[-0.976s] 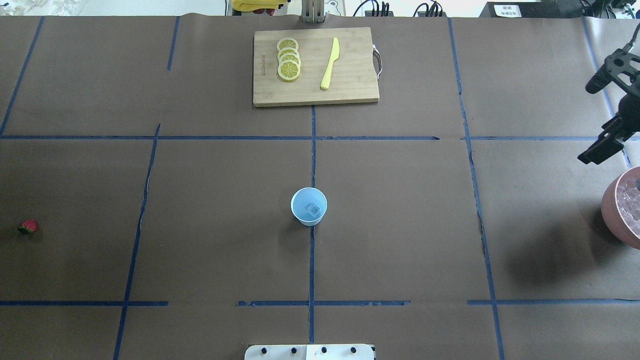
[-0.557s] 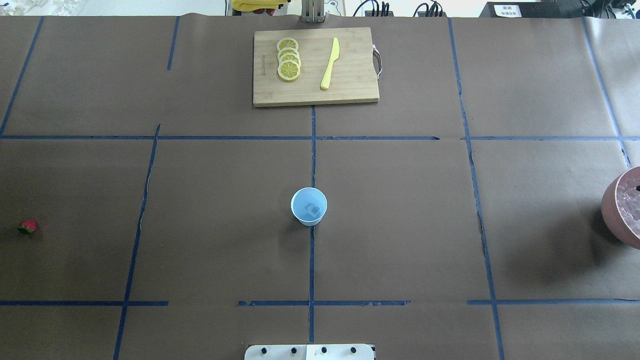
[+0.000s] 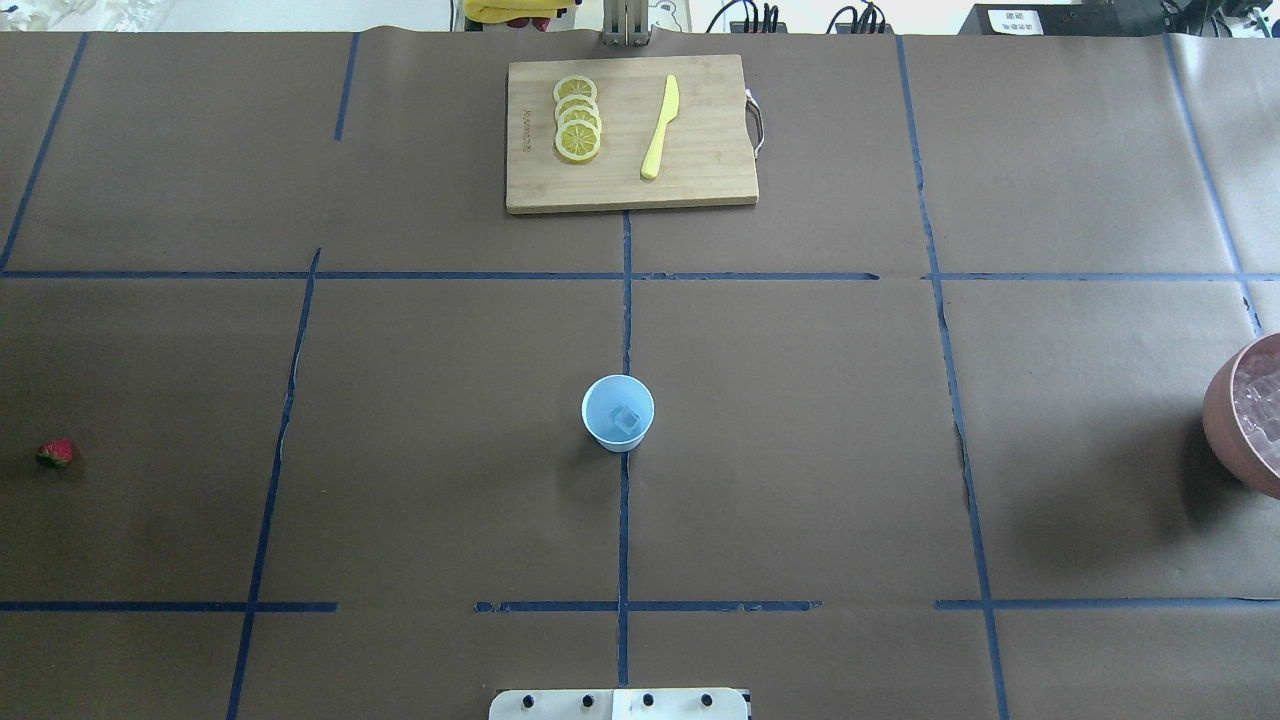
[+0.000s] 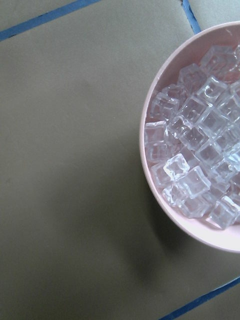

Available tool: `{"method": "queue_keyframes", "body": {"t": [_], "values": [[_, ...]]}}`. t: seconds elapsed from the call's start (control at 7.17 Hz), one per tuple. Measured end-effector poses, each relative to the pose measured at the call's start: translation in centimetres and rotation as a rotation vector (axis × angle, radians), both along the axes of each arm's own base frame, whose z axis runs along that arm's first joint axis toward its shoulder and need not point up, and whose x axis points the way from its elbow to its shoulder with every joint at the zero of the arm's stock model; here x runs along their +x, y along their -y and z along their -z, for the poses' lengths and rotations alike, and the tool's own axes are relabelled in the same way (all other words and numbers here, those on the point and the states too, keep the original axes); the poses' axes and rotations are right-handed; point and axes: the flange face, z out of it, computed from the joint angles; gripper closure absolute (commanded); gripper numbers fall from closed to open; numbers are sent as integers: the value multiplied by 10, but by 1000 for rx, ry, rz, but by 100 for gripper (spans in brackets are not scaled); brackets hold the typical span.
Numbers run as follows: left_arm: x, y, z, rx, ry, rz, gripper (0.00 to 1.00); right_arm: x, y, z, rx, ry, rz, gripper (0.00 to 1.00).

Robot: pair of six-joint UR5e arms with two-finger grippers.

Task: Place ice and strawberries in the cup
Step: 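Lower the right gripper into the bowl and grasp another ice cube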

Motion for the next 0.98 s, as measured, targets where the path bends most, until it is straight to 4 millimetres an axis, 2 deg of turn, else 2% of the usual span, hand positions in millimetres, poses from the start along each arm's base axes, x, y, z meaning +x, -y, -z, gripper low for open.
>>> {"method": "queue_keyframes", "body": {"t": [0.42,0.98], "values": [[0,0,0,0,0,0,0,0,-4,-21,9,1,3,2],[0,0,0,1,0,0,0,-19,-8,-30,2,-8,52,5]]}}
